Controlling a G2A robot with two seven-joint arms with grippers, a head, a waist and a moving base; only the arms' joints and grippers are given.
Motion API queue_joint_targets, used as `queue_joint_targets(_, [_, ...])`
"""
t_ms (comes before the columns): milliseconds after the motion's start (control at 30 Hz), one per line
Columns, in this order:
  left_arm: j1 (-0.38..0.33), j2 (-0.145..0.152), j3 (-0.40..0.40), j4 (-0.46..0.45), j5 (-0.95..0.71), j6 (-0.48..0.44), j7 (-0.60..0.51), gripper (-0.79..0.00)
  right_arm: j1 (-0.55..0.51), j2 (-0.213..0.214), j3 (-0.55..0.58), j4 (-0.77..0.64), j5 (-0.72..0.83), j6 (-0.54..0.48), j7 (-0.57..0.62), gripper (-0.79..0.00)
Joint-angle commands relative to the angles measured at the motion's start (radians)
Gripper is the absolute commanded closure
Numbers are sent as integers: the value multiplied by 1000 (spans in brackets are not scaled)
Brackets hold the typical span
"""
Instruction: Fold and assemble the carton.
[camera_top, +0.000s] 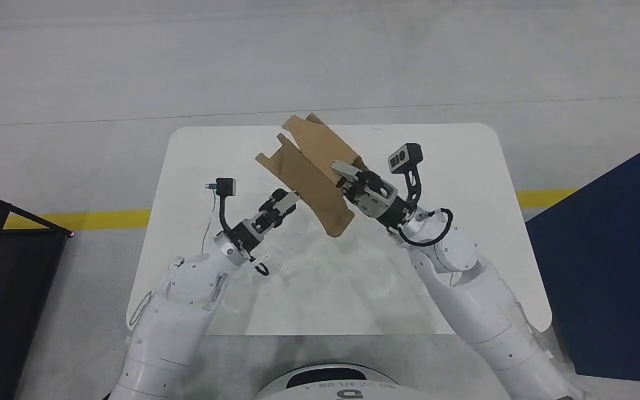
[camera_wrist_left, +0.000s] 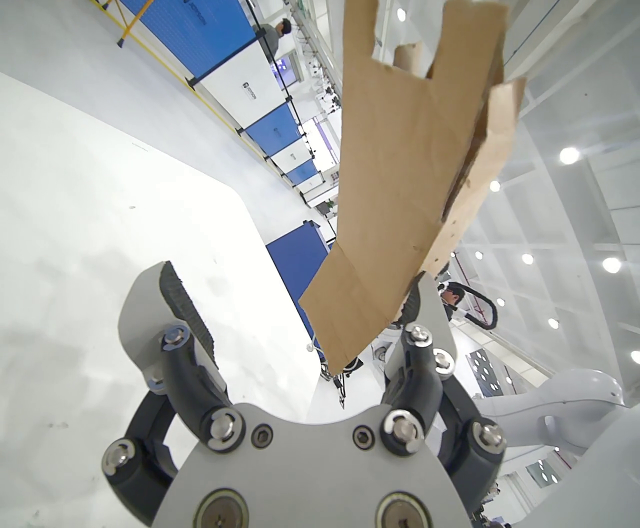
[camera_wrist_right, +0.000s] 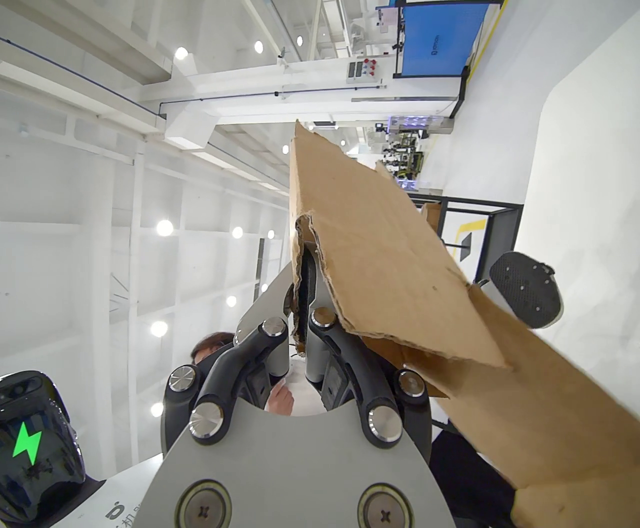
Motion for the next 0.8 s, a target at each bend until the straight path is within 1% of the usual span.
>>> queue_joint_targets(0, [-4,0,-2,3,-6,1,6,-785,3,-1,1,3,-2,5,6,0])
queue_joint_targets(267, [-15,2,-8,19,3,8,23,-785,17,-5,-15,16,17,49,58,0])
queue_joint_targets(533, [-11,3,-24,50,-22,21,63,-785,24,-12,-7,29,59,28,51,0])
queue_joint_targets(700, [13,8,-57,43,-15,38,84,-785,24,-13,-3,30,71,26,47,0])
queue_joint_targets(767, [13,8,-57,43,-15,38,84,-785,24,-13,-3,30,71,26,47,0])
